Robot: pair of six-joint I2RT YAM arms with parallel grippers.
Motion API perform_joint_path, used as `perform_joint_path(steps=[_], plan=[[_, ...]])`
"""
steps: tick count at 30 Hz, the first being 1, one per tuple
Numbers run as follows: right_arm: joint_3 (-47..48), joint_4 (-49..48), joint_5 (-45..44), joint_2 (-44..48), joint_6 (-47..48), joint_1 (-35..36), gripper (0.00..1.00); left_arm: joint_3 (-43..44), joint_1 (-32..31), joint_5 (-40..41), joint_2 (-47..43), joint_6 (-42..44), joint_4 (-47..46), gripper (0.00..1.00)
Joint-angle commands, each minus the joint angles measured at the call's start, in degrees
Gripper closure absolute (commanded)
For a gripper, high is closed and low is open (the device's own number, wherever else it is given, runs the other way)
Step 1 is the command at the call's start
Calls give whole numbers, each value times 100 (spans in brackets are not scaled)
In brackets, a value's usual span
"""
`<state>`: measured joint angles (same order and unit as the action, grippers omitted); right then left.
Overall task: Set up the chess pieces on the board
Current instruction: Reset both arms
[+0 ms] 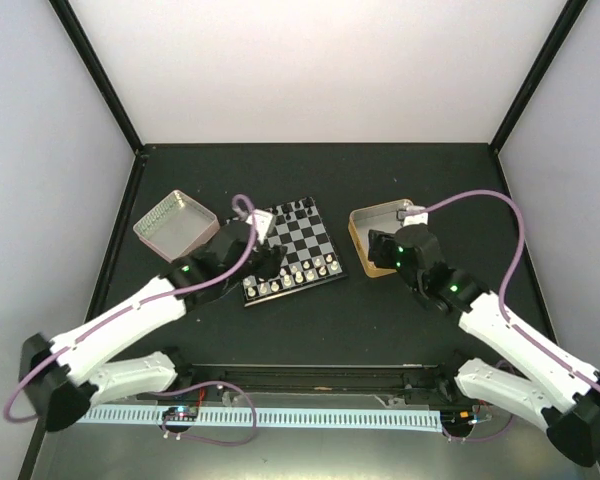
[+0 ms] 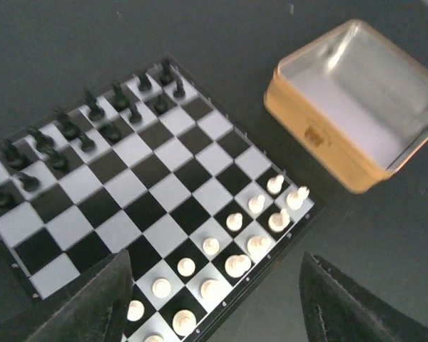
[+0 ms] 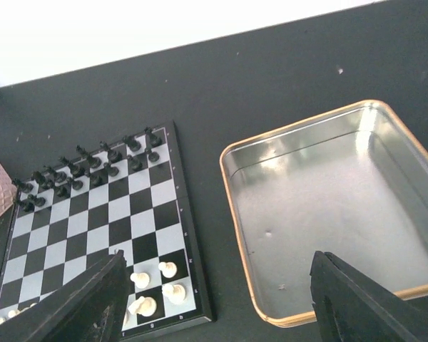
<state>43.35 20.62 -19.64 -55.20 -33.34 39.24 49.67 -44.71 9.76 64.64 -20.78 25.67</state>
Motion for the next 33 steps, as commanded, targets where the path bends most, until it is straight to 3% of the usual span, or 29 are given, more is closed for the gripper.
perform_joint_path(steps=[1, 3, 5, 6, 11, 20, 33], plan=[[-33, 528, -529, 639, 163, 4, 29, -25, 2, 619, -1181, 5, 227, 30], [-13, 805, -670, 1002, 269, -8, 25, -217, 10, 797, -1842, 63, 213, 19], [-11, 1066, -806, 1429, 331, -1, 19, -492, 12, 1042, -2574, 158, 103, 2], [-9, 1183, -863, 1667, 376, -1, 16, -591, 14, 1096, -2896, 222, 91, 1], [164, 1740, -1175, 2718, 414, -4, 0, -603, 15, 1543, -4139, 204, 699, 1], [875, 2756, -2032, 3491, 287, -3, 0, -52, 15, 2099, -4844, 130, 1649, 1], [818, 2612, -2248, 3934, 291, -8, 0, 162, 15, 2141, -5023, 345, 1660, 1]])
